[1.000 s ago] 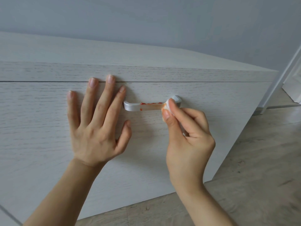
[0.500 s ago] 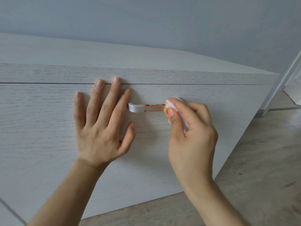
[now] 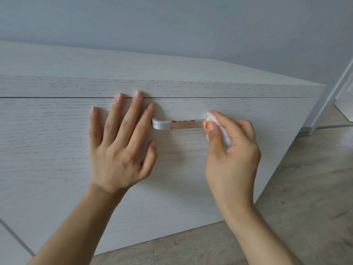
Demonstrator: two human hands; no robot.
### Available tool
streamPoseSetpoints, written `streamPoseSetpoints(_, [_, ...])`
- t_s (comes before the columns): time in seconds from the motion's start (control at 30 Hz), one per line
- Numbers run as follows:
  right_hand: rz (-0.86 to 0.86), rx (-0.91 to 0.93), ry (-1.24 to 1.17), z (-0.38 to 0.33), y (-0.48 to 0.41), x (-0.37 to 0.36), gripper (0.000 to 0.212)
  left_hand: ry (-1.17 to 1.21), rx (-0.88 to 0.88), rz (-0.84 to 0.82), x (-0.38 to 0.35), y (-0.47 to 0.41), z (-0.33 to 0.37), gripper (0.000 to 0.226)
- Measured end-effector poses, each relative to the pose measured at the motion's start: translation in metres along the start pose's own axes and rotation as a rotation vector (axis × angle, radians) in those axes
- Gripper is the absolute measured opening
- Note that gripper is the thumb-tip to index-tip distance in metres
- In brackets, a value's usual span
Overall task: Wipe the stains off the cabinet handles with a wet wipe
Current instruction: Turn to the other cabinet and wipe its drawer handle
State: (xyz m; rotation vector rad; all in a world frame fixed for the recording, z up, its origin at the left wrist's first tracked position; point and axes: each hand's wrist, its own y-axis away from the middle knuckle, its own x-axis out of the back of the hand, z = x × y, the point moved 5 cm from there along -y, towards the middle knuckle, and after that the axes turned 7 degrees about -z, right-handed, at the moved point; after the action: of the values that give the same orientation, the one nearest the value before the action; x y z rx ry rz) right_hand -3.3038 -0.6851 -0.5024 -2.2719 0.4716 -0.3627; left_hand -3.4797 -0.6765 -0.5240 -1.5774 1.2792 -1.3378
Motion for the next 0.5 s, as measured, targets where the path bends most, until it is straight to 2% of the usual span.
streamPoseSetpoints(0.33, [-0.071,0.117,0.121,-0.0096,0.0011,-0.0057,0.017,0.036,0.019,0.001,-0.0014,-0.0010,0.0036,0.053])
streamPoseSetpoints(0.5, [-0.054,0.061,0.076,-0.0087,0.0007,-0.0051,0.017,0.030,-0.009,0.005,0.0012,-0.0010,0.0008,0.053])
